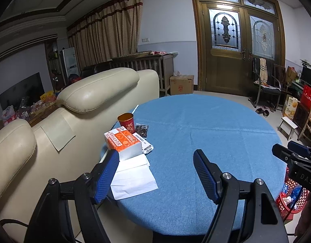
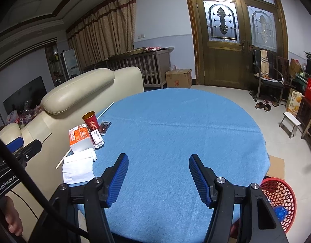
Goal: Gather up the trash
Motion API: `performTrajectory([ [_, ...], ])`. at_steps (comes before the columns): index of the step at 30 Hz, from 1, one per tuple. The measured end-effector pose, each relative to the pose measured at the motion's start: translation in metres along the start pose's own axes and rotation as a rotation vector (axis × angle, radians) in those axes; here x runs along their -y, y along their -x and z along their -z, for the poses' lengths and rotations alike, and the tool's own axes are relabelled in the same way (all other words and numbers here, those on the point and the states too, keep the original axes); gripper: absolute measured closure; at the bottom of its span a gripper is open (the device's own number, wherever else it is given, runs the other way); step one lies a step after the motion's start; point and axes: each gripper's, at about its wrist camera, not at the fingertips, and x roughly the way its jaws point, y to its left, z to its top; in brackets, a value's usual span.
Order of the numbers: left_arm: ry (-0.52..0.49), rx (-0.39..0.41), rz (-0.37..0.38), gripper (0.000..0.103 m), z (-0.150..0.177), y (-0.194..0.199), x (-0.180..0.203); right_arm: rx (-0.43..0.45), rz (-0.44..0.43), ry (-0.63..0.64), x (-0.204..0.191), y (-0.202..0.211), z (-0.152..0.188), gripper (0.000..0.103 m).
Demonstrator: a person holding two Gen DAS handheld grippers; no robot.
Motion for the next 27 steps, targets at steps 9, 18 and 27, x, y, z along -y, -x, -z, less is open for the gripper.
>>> performTrajectory([
  [9,-0.002,0.001,0.011,0.027,0.003,0.003,0.002,0.006,0.006,-0.003,0.0,0.0,0.001,0.037],
  [18,-0.005,0.0,0.016,0.027,0.004,0.005,0.005,-0.001,0.012,-0.011,0.001,-0.004,0.002,0.037],
  [27,-0.01,-0.014,0.031,0.027,0.006,0.005,0.01,-0.005,0.016,-0.02,0.005,-0.004,0.005,0.037],
])
